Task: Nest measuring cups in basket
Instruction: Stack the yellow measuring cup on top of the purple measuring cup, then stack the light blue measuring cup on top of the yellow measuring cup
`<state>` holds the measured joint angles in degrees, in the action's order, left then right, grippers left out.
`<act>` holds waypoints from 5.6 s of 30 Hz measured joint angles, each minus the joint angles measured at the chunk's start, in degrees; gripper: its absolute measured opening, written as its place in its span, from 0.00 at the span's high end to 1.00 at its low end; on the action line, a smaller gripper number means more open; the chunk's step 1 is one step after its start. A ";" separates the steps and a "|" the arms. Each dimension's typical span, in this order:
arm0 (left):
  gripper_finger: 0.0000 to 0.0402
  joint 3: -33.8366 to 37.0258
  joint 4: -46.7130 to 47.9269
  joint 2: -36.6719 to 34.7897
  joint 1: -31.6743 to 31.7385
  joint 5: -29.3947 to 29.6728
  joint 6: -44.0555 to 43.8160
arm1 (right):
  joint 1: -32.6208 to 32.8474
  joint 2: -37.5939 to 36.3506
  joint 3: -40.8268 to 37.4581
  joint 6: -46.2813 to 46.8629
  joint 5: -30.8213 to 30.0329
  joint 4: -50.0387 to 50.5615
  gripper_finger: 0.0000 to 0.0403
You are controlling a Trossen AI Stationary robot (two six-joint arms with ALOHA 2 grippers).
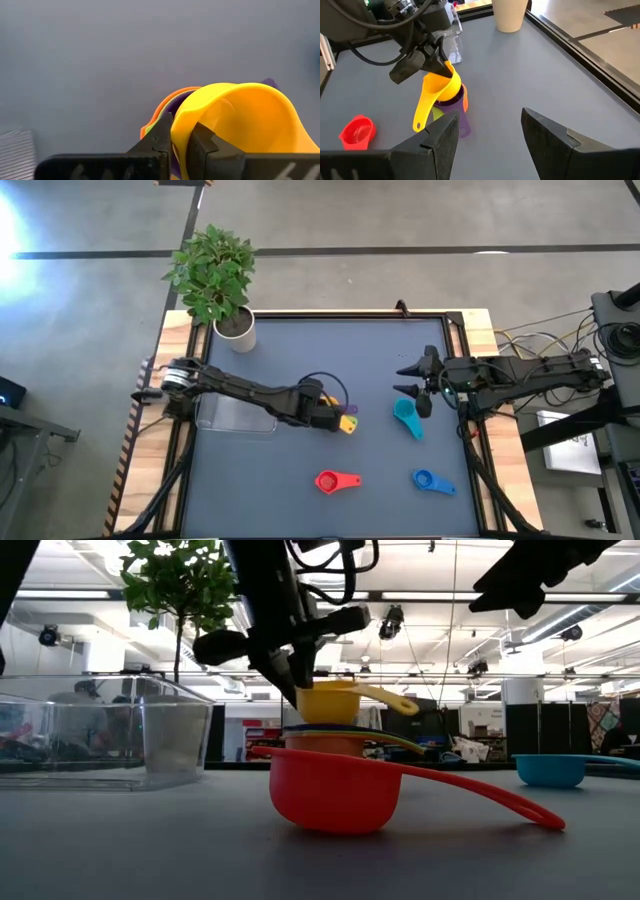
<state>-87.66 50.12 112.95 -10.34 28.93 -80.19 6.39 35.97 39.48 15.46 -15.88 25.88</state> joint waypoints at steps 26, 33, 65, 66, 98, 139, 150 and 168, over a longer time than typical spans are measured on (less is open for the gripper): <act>0.43 1.27 1.01 -3.18 -1.46 7.39 6.55 | -0.02 -0.11 0.22 -1.00 0.85 -0.91 0.50; 0.41 2.11 -0.09 -9.95 -4.22 17.96 14.18 | -0.02 3.59 0.26 -2.37 0.86 -4.85 0.50; 1.00 40.57 -86.27 -8.52 -3.47 18.19 58.51 | -0.81 10.54 0.28 -9.07 0.74 -18.63 0.50; 1.00 40.20 -85.13 -8.21 -3.33 17.96 58.45 | -0.81 10.62 0.28 -9.08 0.69 -18.73 0.50; 1.00 38.93 -77.63 -18.71 -4.69 17.08 57.60 | -0.81 13.60 5.72 11.29 0.79 15.57 0.50; 0.55 42.61 -71.27 -24.57 -11.79 26.17 59.62 | 7.74 22.06 1.47 42.87 8.37 29.78 0.10; 0.55 51.80 -78.58 -31.47 -11.86 27.63 57.42 | 9.30 25.24 0.40 47.90 8.59 29.74 0.09; 0.55 51.74 -78.73 -31.45 -11.86 27.56 58.48 | 9.88 31.86 -3.71 48.33 8.82 20.07 0.09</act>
<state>-35.92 -28.61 81.49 -22.20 56.49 -21.71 16.27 67.83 35.77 63.79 -7.05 45.95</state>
